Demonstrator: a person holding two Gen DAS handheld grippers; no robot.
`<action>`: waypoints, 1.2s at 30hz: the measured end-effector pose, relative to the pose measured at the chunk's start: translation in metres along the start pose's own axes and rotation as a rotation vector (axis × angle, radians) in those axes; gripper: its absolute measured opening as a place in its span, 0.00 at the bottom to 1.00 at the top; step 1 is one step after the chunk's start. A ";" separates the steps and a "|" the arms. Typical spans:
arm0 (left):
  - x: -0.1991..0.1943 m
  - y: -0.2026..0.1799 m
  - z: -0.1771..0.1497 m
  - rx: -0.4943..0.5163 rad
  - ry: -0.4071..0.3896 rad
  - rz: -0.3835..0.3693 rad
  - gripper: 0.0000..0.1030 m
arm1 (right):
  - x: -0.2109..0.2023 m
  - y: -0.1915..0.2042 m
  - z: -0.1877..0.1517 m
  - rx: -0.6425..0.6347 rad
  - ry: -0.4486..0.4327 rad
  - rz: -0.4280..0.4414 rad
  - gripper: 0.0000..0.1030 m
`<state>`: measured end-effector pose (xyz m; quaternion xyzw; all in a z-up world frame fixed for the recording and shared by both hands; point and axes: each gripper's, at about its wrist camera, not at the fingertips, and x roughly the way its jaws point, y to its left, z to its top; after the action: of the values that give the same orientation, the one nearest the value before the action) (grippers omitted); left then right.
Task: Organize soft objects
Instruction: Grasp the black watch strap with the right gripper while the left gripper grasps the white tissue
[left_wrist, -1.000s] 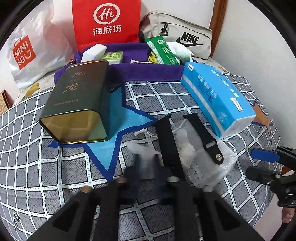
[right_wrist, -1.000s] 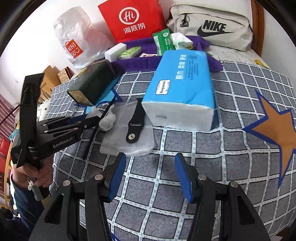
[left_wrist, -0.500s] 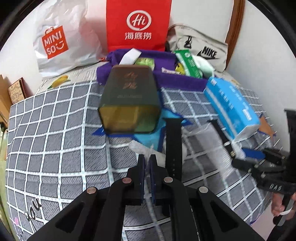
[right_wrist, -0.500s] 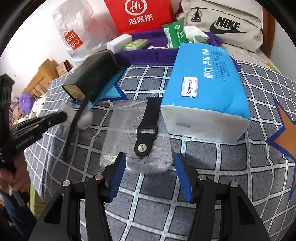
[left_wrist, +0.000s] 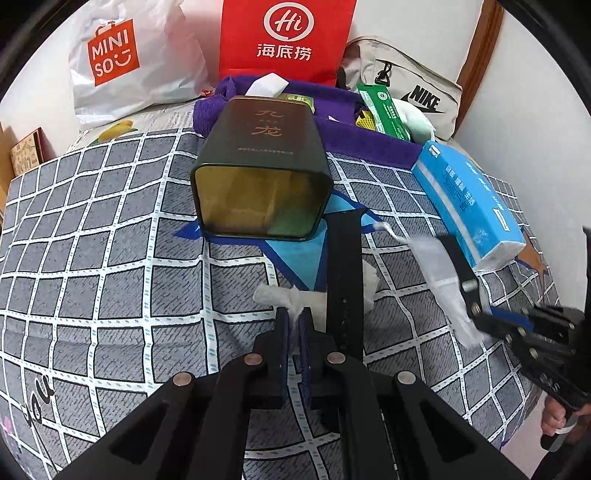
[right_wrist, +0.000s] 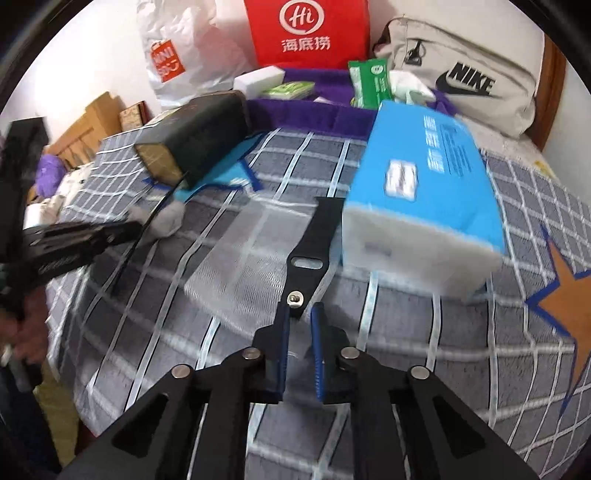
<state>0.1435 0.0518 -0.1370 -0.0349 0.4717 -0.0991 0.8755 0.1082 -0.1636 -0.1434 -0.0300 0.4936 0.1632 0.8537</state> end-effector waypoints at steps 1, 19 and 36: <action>0.000 0.000 0.000 -0.004 0.000 -0.003 0.06 | -0.003 0.000 -0.004 -0.010 0.008 0.005 0.10; 0.002 -0.003 0.001 0.010 0.008 0.015 0.06 | 0.009 0.003 0.015 0.045 -0.016 -0.020 0.28; 0.002 -0.001 0.001 0.009 0.009 0.008 0.06 | 0.018 0.010 0.024 -0.011 -0.058 -0.082 0.24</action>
<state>0.1457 0.0500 -0.1379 -0.0289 0.4753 -0.0979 0.8739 0.1335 -0.1447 -0.1454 -0.0502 0.4662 0.1316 0.8734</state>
